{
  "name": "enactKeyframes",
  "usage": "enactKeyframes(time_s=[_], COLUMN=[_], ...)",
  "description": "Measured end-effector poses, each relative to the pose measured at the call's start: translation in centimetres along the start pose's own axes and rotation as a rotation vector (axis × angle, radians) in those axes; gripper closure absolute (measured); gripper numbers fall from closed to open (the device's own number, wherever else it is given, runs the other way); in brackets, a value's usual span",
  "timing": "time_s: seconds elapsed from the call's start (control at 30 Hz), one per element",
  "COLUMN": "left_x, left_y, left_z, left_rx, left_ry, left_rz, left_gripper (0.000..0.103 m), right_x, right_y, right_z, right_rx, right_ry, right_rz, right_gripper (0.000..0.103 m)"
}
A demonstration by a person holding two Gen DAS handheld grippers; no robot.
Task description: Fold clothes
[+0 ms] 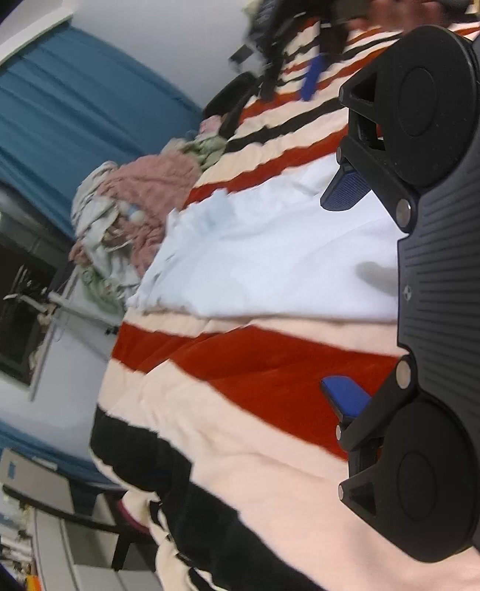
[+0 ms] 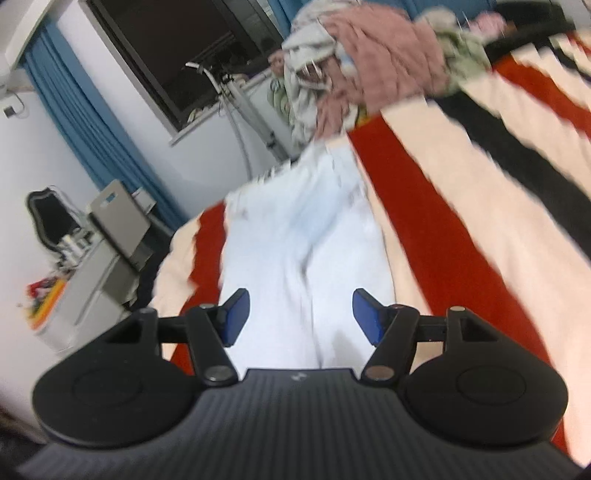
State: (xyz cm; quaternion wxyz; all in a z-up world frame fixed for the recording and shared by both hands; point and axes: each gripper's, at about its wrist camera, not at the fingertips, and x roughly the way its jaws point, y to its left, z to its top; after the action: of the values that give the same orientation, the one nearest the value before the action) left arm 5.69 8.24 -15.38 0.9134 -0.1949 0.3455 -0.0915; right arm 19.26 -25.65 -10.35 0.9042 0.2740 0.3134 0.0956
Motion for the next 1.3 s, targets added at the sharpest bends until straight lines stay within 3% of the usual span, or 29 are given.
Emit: enactKeyframes(time_s=[0.2, 0.37, 0.57, 0.67, 0.8, 1.03, 1.3], left_x=[-0.9, -1.2, -1.8, -1.8, -1.7, -2.1, -3.1], left_y=[-0.3, 0.1, 0.4, 0.1, 0.2, 1.4, 1.9], left_z=[-2.0, -4.0, -5.5, -5.9, -6.2, -6.3, -6.5], left_rx=[-0.013, -0.043, -0.088, -0.065, -0.071, -0.154, -0.198], left_ry=[0.159, 0.262, 0.322, 0.334, 0.348, 0.352, 0.349], left_rz=[-0.073, -0.042, -0.013, 0.005, 0.008, -0.017, -0.039], left_gripper=[0.006, 0.008, 0.009, 0.009, 0.009, 0.009, 0.017], right_x=[-4.7, -4.8, -4.6, -4.2, -4.1, -4.1, -4.2], right_y=[-4.3, -7.6, -7.8, -7.8, -7.8, -8.3, -7.8], right_z=[-6.2, -9.9, -11.5, -11.6, -11.9, -12.1, -12.2], right_rx=[0.195, 0.409, 0.428, 0.423, 0.406, 0.422, 0.429], right_ry=[0.096, 0.201, 0.242, 0.244, 0.249, 0.282, 0.308], right_rz=[0.036, 0.072, 0.017, -0.051, -0.073, -0.046, 0.06], right_gripper=[0.038, 0.039, 0.039, 0.038, 0.04, 0.039, 0.043])
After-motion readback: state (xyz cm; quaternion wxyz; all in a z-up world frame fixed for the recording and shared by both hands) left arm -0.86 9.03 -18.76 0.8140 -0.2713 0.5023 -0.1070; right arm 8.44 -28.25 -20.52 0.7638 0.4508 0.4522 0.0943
